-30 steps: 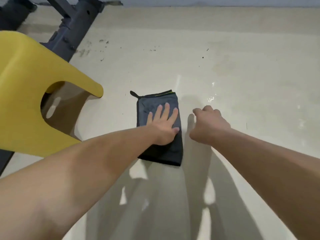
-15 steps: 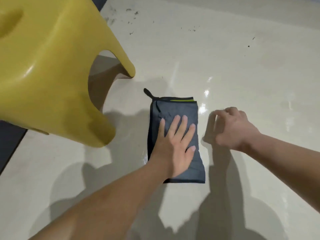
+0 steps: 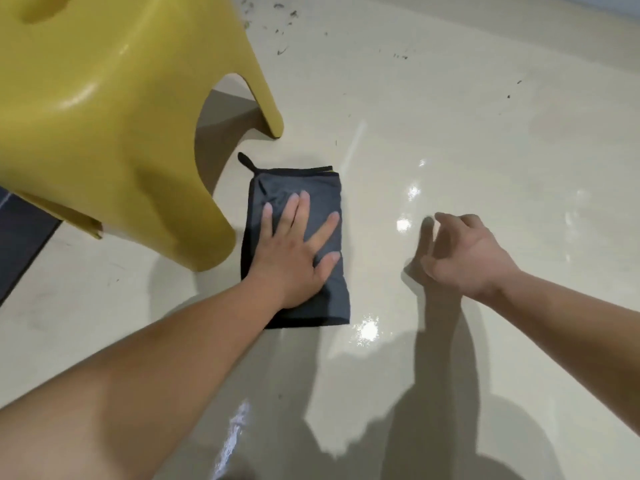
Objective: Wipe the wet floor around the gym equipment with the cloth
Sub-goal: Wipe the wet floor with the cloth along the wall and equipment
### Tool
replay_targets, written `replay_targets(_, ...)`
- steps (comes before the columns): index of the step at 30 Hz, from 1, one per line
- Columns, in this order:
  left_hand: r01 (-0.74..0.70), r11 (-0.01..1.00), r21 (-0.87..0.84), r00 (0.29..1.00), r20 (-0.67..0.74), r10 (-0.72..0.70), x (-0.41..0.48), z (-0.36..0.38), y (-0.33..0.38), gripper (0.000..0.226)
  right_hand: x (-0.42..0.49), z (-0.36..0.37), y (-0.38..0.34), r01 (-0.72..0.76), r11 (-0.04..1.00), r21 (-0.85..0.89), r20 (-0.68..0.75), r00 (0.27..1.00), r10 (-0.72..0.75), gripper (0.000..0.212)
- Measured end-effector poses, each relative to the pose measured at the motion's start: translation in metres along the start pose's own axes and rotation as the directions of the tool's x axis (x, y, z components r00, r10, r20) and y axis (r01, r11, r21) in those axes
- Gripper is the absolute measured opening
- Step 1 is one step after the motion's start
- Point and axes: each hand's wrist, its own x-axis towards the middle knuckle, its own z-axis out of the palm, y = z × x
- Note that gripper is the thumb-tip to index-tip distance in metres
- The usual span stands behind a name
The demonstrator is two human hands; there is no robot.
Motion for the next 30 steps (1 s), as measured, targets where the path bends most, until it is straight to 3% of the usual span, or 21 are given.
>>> replay_targets(3,0.097,0.992,-0.08,0.994,-0.032,-0.1,0.027,-0.008,0.044,0.073,-0.021,-0.004,0.026,-0.025,0.998,0.06,-0.012,1.0,0.026,0.075)
replay_targets(6,0.083,0.996,-0.036,0.996,-0.038,-0.085,0.048,-0.011,0.096,0.075,-0.045,-0.008,0.052,-0.062,0.996,0.071,0.033,0.998,0.06,0.076)
replay_targets(9,-0.119,0.993,-0.011,0.99,-0.08,0.118,0.047,-0.011,0.159,0.075,-0.061,-0.02,0.085,-0.129,0.992,-0.001,0.095,0.987,0.129,0.066)
replay_targets(11,-0.274,0.961,0.026,0.959,-0.067,0.275,0.032,-0.005,0.194,0.074,-0.068,-0.026,0.102,-0.181,0.982,-0.043,0.112,0.976,0.185,0.054)
replay_targets(13,-0.414,0.909,0.044,0.909,-0.032,0.415,0.004,0.004,0.219,0.073,-0.077,-0.028,0.117,-0.23,0.971,-0.07,0.111,0.965,0.237,0.056)
replay_targets(16,-0.599,0.8,0.048,0.798,-0.055,0.601,-0.037,0.027,0.22,0.07,-0.086,-0.027,0.129,-0.241,0.967,-0.087,0.143,0.957,0.252,0.063)
replay_targets(19,-0.681,0.733,0.012,0.725,-0.129,0.676,-0.043,0.036,0.199,0.065,-0.086,-0.023,0.133,-0.189,0.976,-0.106,0.178,0.962,0.206,0.054)
replay_targets(22,-0.615,0.787,0.043,0.783,-0.085,0.616,-0.031,0.027,0.187,0.067,-0.081,-0.017,0.139,-0.124,0.978,-0.165,0.169,0.974,0.152,0.05)
replay_targets(26,-0.278,0.956,0.091,0.959,-0.028,0.281,-0.036,0.017,0.182,0.071,-0.078,-0.009,0.145,-0.051,0.977,-0.208,0.084,0.994,0.07,0.033)
replay_targets(28,-0.153,0.98,0.126,0.988,-0.014,0.156,-0.056,0.018,0.194,0.071,-0.084,-0.003,0.154,-0.01,0.976,-0.219,0.012,1.0,0.013,0.024)
replay_targets(30,-0.143,0.979,0.147,0.987,0.099,0.13,-0.084,0.021,0.206,0.071,-0.088,0.002,0.162,0.036,0.971,-0.236,0.009,0.999,-0.035,0.024)
